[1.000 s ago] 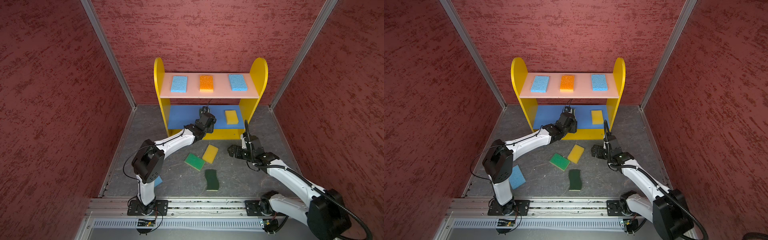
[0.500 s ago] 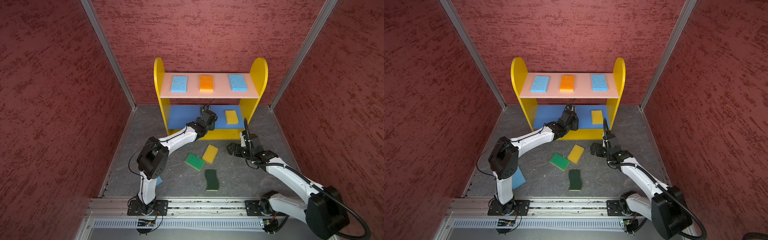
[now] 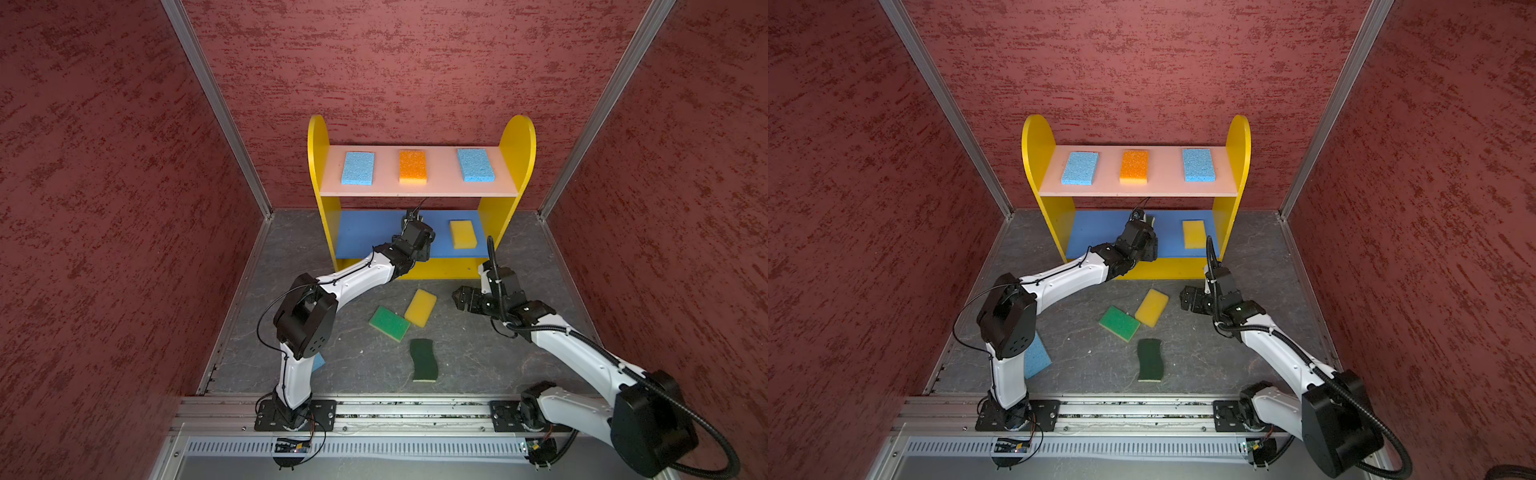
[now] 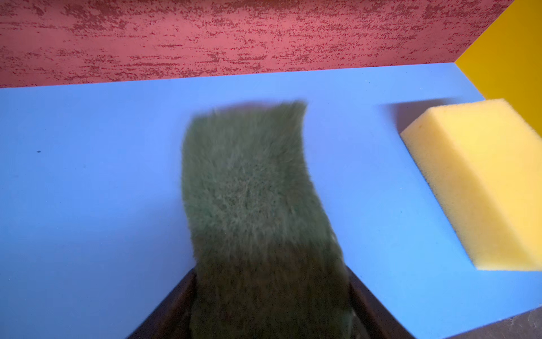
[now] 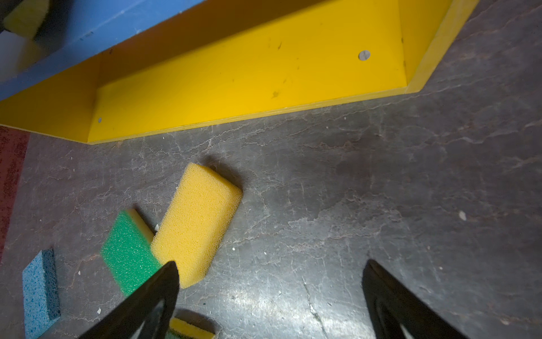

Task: Arrange cleaning sponges on a shelf
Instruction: Place the cleaning sponge on the shelf.

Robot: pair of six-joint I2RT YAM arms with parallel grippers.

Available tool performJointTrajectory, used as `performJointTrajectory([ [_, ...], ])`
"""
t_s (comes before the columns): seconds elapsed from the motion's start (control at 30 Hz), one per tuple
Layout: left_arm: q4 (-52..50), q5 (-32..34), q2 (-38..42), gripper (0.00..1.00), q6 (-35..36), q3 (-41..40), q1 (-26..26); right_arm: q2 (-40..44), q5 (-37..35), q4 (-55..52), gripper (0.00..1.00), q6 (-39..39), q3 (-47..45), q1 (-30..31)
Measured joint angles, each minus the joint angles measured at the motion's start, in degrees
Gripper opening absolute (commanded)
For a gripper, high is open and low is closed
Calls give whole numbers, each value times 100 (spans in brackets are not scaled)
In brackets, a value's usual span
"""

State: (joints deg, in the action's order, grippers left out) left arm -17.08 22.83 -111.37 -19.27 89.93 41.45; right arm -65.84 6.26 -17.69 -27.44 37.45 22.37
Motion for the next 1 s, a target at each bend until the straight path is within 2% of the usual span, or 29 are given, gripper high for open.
performJointTrajectory([
  [0.37, -203, 0, -122, 77, -136, 289, 2, -92, 28, 46, 98, 2, 0, 0],
  [1.0, -376, 44, -186, 79, -343, 315, 109, -92, 42, 74, 98, 2, -2, 0],
])
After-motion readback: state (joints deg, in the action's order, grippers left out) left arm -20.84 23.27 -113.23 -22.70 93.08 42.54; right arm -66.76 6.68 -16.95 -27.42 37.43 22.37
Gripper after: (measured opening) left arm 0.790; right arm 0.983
